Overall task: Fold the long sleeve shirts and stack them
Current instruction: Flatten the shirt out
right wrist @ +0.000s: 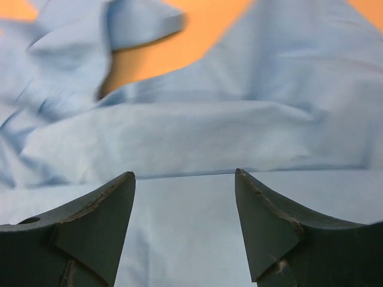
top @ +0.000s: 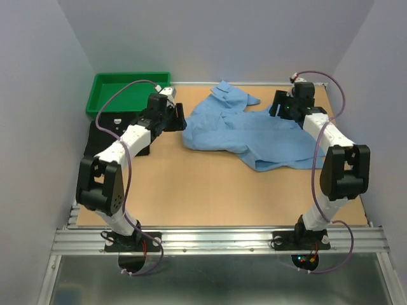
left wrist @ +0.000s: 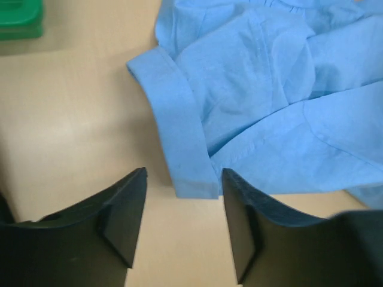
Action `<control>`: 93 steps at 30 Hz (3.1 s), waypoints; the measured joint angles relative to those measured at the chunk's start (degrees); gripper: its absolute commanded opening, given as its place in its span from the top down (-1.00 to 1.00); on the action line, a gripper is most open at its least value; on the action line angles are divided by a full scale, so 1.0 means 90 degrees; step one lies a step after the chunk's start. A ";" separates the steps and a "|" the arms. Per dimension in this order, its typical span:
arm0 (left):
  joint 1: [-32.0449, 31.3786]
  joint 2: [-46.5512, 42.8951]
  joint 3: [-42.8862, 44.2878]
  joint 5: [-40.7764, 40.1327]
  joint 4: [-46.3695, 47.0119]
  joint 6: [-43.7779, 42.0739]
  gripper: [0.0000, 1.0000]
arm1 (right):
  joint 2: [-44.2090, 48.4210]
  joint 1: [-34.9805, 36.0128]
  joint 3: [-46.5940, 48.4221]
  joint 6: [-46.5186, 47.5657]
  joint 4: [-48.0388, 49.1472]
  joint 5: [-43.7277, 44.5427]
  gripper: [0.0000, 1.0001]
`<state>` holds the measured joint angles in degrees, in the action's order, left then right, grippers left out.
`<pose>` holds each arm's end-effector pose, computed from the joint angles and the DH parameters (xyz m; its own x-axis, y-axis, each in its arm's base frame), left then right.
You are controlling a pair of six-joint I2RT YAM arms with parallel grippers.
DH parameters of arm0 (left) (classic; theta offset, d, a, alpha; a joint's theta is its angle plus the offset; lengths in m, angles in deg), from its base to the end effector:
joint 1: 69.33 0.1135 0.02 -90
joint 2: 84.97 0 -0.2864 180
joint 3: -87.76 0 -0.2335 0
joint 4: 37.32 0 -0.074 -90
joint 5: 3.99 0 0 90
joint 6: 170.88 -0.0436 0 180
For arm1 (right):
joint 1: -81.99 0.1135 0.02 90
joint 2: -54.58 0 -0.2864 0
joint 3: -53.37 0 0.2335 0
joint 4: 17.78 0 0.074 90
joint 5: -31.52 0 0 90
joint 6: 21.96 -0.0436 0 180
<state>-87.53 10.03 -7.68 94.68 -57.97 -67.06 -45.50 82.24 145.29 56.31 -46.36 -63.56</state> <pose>0.3541 -0.1233 0.2960 -0.5794 -0.0581 -0.8130 0.3017 0.9113 -0.2801 0.3953 0.0056 0.2921 -0.6010 0.1999 -0.7739 0.0479 0.9755 0.2148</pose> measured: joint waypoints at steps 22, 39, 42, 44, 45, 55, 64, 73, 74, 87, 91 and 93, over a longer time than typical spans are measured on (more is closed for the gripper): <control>0.0034 -0.3820 -0.3366 -0.1358 0.0206 -0.0447 -0.71 | -0.1239 0.1088 0.0233 0.3701 -0.0920 -0.0675 -0.52; 0.0034 -0.3827 -0.3368 -0.1647 0.0474 -0.0602 -0.71 | -0.2040 0.1088 0.1090 0.4274 -0.1435 -0.0940 -0.14; 0.0034 -0.3825 -0.3368 -0.1647 0.0474 -0.0607 -0.71 | -0.2127 0.1088 0.1090 0.4279 -0.1462 -0.1025 0.12; 0.0034 -0.3823 -0.3368 -0.1647 0.0474 -0.0607 -0.71 | -0.2127 0.1088 0.1090 0.4279 -0.1481 -0.1073 0.37; 0.0034 -0.3823 -0.3368 -0.1647 0.0474 -0.0607 -0.71 | -0.2127 0.1088 0.1090 0.4274 -0.1484 -0.1090 0.48; 0.0034 -0.3813 -0.3368 -0.1647 0.0476 -0.0607 -0.71 | -0.2074 0.1088 0.1088 0.4308 -0.1605 -0.1105 0.99; 0.0034 -0.3813 -0.3368 -0.1656 0.0476 -0.0605 -0.71 | -0.1396 0.1115 0.1081 0.4165 -0.1838 -0.1103 0.99; 0.0034 -0.3813 -0.3368 -0.1841 0.0476 -0.0515 -0.71 | 0.0391 0.2076 0.0389 0.3526 -0.1916 -0.1010 0.99; 0.0034 -0.3813 -0.3368 -0.1875 0.0474 -0.0481 -0.71 | 0.0627 0.2346 0.0236 0.3412 -0.1948 -0.1010 0.99; 0.0034 -0.3864 -0.3366 -0.1965 0.0376 -0.0061 -0.70 | 0.1778 0.5413 -0.1047 0.1124 -0.2210 -0.1681 0.99; 0.0034 -0.4046 -0.3305 -0.1984 0.0121 0.0090 -0.70 | 0.1642 0.6370 -0.1418 0.0287 -0.1724 -0.1885 0.99; 0.0034 -0.4146 -0.3198 -0.2028 -0.0058 0.0189 -0.70 | 0.1423 0.6598 -0.1515 -0.0095 -0.1583 -0.1897 0.99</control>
<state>-87.22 -27.28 -36.47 76.43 -58.49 -65.35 -32.69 141.62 131.65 55.46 -60.61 -80.63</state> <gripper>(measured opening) 0.851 0.012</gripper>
